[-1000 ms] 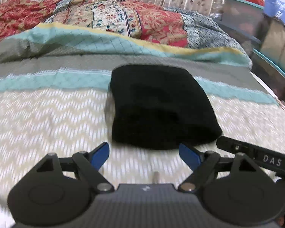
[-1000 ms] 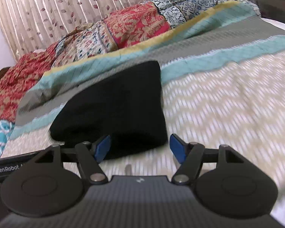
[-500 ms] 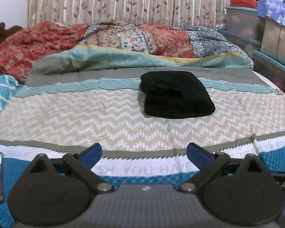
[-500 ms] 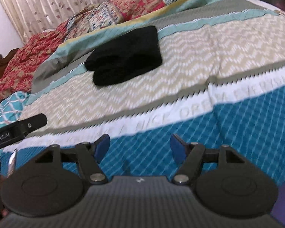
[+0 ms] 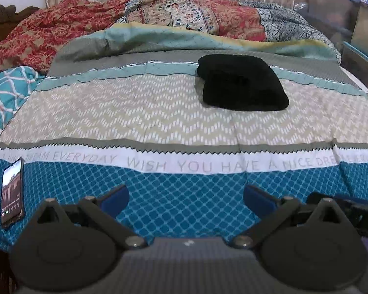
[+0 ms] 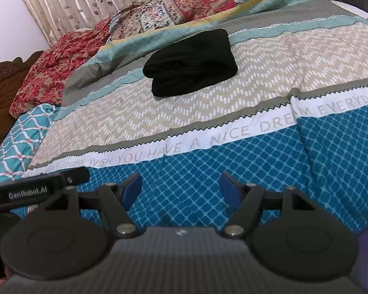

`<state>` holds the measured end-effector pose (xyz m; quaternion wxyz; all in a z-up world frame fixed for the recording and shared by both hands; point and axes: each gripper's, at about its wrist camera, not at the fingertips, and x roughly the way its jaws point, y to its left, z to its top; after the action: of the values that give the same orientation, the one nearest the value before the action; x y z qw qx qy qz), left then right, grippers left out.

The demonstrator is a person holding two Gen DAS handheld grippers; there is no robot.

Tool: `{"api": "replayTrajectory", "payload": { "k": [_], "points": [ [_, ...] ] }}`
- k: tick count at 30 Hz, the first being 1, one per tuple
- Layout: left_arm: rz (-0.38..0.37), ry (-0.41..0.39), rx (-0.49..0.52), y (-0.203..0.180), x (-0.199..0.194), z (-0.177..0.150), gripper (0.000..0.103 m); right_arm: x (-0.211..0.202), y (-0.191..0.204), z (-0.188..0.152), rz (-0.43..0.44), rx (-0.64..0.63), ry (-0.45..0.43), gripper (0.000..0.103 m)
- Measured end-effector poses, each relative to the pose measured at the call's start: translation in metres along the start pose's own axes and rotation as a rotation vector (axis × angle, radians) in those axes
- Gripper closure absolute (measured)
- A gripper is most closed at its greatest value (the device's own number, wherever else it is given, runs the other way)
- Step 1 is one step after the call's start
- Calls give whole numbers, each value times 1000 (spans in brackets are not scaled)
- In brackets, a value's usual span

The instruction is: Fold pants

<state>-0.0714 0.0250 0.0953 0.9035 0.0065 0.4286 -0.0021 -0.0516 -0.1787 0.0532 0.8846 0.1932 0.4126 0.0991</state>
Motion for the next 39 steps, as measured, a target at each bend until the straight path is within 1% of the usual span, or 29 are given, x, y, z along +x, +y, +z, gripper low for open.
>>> {"api": "replayTrajectory", "payload": {
  "k": [8, 17, 22, 29, 39],
  "points": [
    [22, -29, 15, -3, -7, 0, 0, -6, -1, -1, -8, 17, 8, 26],
    [54, -64, 34, -4, -11, 1, 0, -4, -2, -2, -4, 26, 26, 25],
    [87, -68, 45, -4, -9, 1, 0, -3, -2, -2, -4, 34, 34, 25],
    [113, -55, 45, -2, -5, 1, 0, -1, -6, -4, -8, 61, 49, 24],
    [129, -50, 32, 1, -3, 1, 0, 0, -5, -5, -9, 61, 59, 23]
  ]
}}
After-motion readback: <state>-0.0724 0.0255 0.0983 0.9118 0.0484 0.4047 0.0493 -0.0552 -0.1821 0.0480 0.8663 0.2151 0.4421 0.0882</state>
